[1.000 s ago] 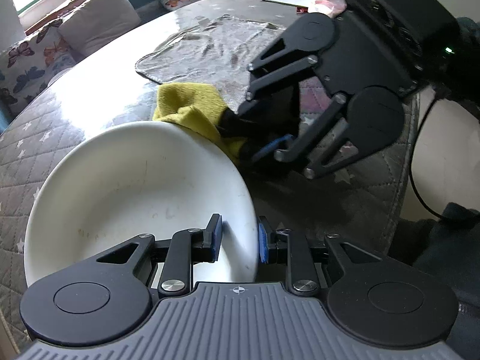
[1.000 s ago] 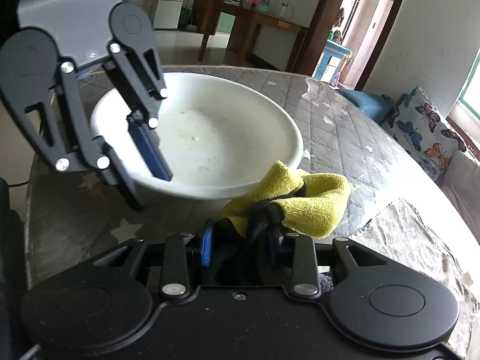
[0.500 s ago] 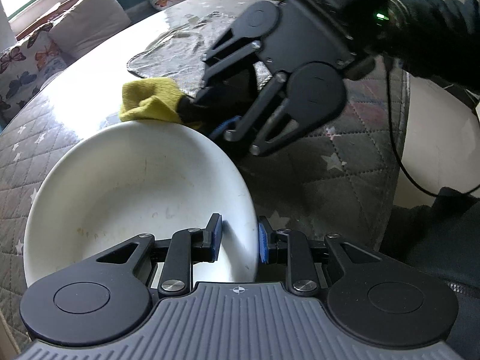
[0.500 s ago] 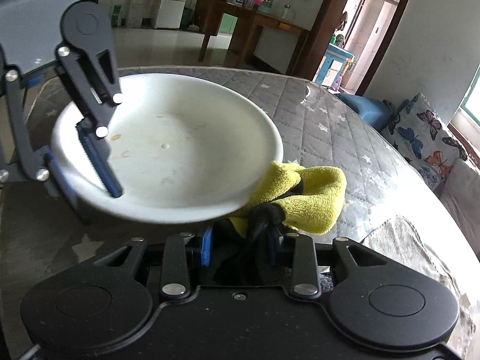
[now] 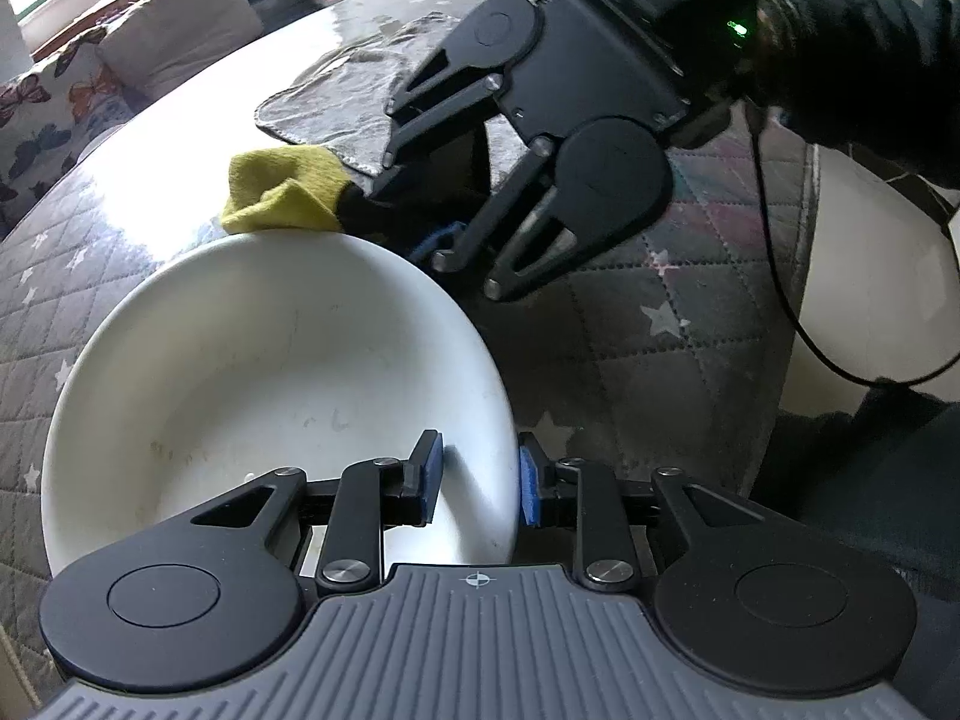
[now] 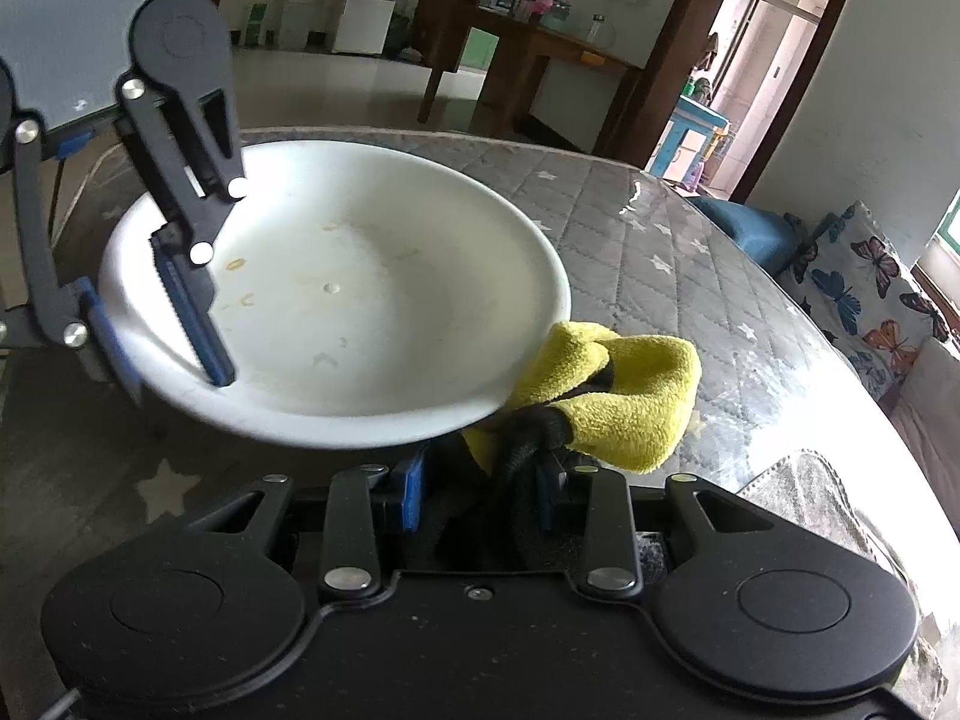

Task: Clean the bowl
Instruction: 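Hold the bowl rim with the left tool while the right tool wipes the cloth along the bowl rim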

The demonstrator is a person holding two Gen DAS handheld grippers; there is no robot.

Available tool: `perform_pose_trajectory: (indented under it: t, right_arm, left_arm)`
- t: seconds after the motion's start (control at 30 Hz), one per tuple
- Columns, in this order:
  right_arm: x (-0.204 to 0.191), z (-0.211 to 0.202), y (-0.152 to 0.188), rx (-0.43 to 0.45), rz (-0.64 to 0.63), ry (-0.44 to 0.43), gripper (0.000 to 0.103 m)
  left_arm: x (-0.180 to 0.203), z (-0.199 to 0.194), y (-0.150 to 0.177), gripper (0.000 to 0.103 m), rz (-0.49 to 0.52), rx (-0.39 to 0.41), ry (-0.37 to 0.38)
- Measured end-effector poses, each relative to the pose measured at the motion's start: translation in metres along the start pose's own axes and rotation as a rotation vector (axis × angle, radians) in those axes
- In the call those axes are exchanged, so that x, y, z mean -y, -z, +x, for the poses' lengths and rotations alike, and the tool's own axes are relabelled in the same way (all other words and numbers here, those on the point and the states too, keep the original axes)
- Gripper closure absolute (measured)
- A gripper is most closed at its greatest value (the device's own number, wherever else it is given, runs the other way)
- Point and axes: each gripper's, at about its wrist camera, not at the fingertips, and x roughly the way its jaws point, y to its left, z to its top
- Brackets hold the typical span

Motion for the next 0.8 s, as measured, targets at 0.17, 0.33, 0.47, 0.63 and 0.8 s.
perform_pose_trajectory:
  t: [0.17,0.33,0.47,0.63,0.8]
  right_arm:
    - [-0.008,-0.006,0.002,-0.004,-0.009,-0.006,0.067]
    - [-0.014,-0.011,0.003,-0.009,-0.011,-0.009,0.067]
    - [-0.02,-0.018,0.006,-0.01,-0.019,-0.019,0.067]
    - [-0.028,-0.024,0.009,-0.013,-0.034,-0.03,0.067]
    - [-0.037,-0.032,0.013,-0.01,-0.053,-0.053,0.067]
  left_arm:
    - [0.0,0.004,-0.006,0.073,-0.021,0.002,-0.021]
    - [-0.002,0.008,-0.015,0.071,-0.045,0.006,-0.034]
    - [-0.007,0.01,-0.021,0.071,-0.071,0.007,-0.051]
    - [-0.009,0.013,-0.028,0.07,-0.067,0.005,-0.059]
    - [-0.01,0.015,-0.029,0.07,-0.05,0.003,-0.056]
